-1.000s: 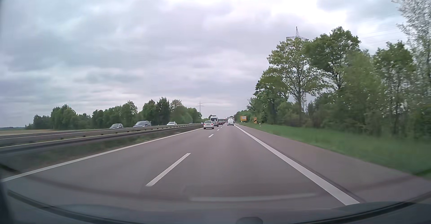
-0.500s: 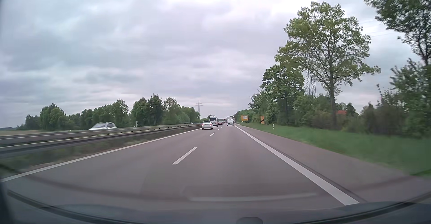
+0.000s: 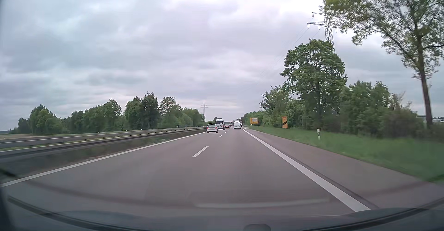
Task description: Follow the waypoints while adhering to traffic rules and regulations
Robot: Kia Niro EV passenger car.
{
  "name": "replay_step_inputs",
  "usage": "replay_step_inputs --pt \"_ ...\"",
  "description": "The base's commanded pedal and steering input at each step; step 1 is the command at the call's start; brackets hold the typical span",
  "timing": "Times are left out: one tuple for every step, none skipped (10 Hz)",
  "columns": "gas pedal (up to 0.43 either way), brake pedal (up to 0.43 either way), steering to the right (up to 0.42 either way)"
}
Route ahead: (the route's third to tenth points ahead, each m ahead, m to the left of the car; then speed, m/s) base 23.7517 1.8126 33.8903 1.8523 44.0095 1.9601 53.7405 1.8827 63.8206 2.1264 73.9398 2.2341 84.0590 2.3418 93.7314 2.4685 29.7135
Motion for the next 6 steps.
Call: replay_step_inputs --pt "0.000 0.000 -0.001" --pt "0.000 0.000 -0.001" --pt "0.000 0.000 -0.001" --pt "0.000 0.000 -0.001" --pt "0.000 0.000 -0.001" --pt "0.000 0.000 -0.001"
